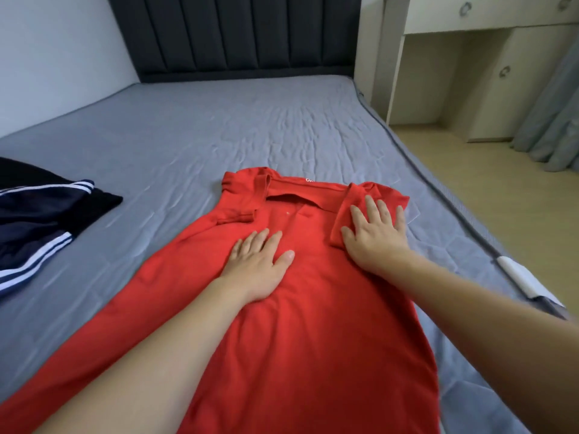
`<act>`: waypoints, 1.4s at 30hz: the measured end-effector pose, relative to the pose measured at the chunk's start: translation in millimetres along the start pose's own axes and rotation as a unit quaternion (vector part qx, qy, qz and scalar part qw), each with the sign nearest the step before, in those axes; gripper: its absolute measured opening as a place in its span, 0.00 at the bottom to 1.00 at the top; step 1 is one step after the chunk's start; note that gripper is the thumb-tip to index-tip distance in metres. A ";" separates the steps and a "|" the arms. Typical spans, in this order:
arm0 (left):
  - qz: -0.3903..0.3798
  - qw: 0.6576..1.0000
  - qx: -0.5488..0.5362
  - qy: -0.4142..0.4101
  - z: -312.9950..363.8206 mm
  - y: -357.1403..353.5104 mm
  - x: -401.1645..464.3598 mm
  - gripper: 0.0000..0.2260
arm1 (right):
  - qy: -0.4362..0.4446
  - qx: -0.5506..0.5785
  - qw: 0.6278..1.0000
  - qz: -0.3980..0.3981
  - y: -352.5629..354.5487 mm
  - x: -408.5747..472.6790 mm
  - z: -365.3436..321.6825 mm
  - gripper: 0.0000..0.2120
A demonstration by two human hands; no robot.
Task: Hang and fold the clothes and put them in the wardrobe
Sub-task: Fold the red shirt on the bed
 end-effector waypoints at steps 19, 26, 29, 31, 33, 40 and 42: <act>-0.381 0.915 0.128 0.032 -105.1 52.4 -209.2 0.16 | 0.138 0.034 0.749 -0.647 47.1 -251.9 -212.0 0.19; -0.145 0.929 0.285 -0.187 -90.7 64.6 -220.0 0.18 | 0.253 -0.205 0.739 -0.590 34.4 -272.1 -224.8 0.15; -0.081 0.936 0.248 -0.238 -76.8 73.6 -213.7 0.11 | 0.227 -0.193 0.768 -0.567 31.4 -257.5 -220.2 0.16; -0.092 0.967 0.141 -0.190 -68.1 83.0 -203.3 0.11 | 0.237 -0.133 0.818 -0.507 49.5 -226.3 -213.4 0.16; -0.082 0.991 0.041 -0.101 -66.4 99.4 -186.8 0.11 | 0.211 -0.085 0.863 -0.450 79.4 -187.6 -193.3 0.15; -0.078 0.993 0.018 -0.091 -68.3 124.1 -149.4 0.28 | 0.087 0.042 0.944 -0.314 134.0 -118.9 -103.4 0.44; -0.109 0.990 0.030 -0.087 -68.5 124.5 -135.5 0.23 | 0.064 0.122 0.928 -0.346 127.6 -108.8 -89.3 0.36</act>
Point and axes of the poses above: each hand's wrist, its own x-axis towards the middle knuckle, its own y-axis out of the back of the hand, z = x × y, the point moved 6 cm from there along x, towards the middle knuckle, and after that the axes turned 6 degrees about y, right-handed, at the moved point
